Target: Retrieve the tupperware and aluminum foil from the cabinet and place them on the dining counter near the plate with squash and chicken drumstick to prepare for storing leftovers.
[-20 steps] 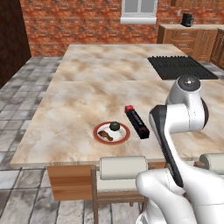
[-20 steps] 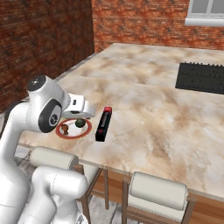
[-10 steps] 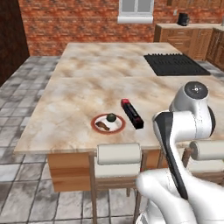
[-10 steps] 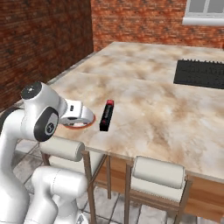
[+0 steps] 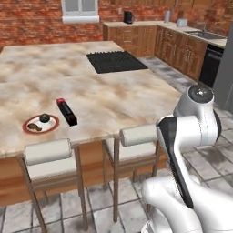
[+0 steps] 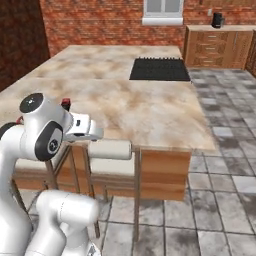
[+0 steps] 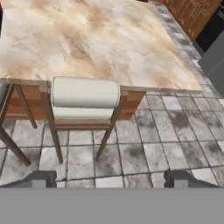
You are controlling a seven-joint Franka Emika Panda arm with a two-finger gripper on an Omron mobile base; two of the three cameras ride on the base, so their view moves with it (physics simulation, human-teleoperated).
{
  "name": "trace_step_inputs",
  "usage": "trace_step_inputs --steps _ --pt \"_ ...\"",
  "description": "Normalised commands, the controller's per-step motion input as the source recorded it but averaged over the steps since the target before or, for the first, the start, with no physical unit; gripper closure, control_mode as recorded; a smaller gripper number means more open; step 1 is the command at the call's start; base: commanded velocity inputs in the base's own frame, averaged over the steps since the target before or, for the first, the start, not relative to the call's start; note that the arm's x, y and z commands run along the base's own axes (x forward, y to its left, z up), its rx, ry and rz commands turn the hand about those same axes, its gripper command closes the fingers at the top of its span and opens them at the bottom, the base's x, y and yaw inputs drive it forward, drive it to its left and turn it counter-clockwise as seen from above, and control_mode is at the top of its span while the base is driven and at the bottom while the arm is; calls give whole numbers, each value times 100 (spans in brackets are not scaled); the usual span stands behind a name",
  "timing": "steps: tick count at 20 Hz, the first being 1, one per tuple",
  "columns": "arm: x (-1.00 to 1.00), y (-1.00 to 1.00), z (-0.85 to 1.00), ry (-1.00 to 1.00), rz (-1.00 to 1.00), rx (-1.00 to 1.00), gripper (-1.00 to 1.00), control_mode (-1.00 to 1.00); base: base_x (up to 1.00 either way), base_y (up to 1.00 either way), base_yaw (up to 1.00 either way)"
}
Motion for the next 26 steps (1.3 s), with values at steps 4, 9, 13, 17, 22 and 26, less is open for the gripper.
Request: trace_step_inputs --steps 4,9,13,17,22,26 --pt "0 0 0 0 0 0 -100 100 -11 -100 -39" --pt "0 0 0 0 0 0 -100 100 8 -100 -32" --pt "0 0 0 0 0 0 -100 100 52 -100 -23" --pt "0 0 0 0 0 0 -100 100 85 -100 -11" --pt "0 0 0 0 0 0 -100 100 100 -95 -1" --pt "0 0 0 0 0 0 -100 100 100 -82 2"
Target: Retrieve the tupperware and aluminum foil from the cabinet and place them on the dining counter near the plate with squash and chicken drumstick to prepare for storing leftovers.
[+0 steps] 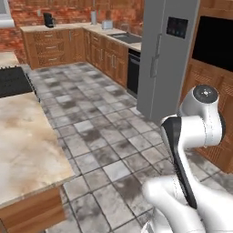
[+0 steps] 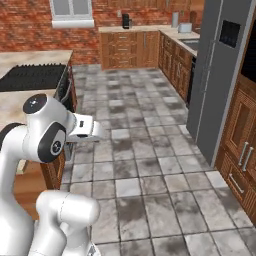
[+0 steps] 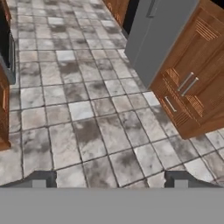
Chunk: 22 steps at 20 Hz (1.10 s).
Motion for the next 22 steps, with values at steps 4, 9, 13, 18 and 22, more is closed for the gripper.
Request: trace_step_inputs --steps 4,9,13,18,22 --pt "0 0 0 0 0 0 -100 100 100 -74 7" --pt "0 0 0 0 0 0 -100 100 100 -56 8" --pt "0 0 0 0 0 0 -100 100 100 -21 2" --pt "0 0 0 0 0 0 -100 100 100 0 0" --pt "0 0 0 0 0 0 -100 100 100 6 1"
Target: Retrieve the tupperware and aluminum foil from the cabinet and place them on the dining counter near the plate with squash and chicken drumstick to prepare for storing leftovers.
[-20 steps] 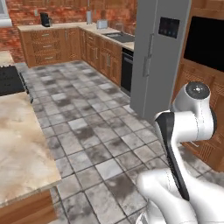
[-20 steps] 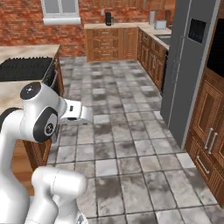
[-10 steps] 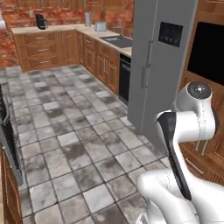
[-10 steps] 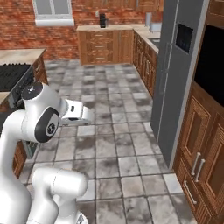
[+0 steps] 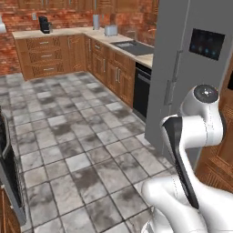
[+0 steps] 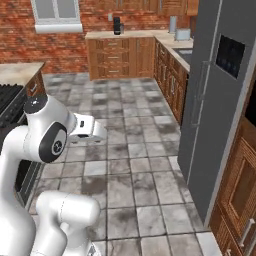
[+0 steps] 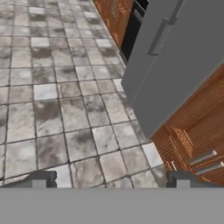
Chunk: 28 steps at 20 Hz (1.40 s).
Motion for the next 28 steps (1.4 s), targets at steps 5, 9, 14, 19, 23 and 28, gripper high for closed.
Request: trace_step_inputs --steps 5,9,14,19,23,28 --pt "0 0 0 0 0 0 -100 100 100 1 7" --pt "0 0 0 0 0 0 -100 100 100 0 15" --pt "0 0 0 0 0 0 -100 100 100 0 17" --pt "0 0 0 0 0 0 -100 100 100 0 15" --pt "0 0 0 0 0 0 -100 100 100 -1 9" --pt "0 0 0 0 0 0 -100 100 100 -4 -5"
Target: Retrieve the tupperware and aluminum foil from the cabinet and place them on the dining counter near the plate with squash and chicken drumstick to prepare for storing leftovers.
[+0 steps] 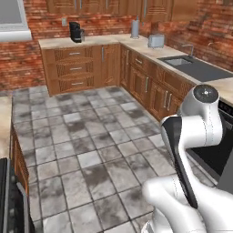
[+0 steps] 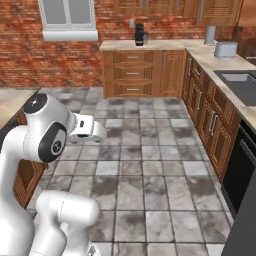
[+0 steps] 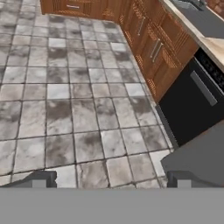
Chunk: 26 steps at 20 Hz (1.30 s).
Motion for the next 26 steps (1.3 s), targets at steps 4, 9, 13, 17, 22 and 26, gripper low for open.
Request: trace_step_inputs --steps 4,9,13,17,22,26 --pt "0 0 0 0 0 0 -100 100 100 0 -19" --pt "0 0 0 0 0 0 -100 100 100 0 -21" --pt "0 0 0 0 0 0 -100 100 90 0 -21" --pt "0 0 0 0 0 0 -100 100 97 0 -26" --pt "0 0 0 0 0 0 -100 100 100 4 -32" --pt "0 0 0 0 0 0 -100 100 100 9 -35"
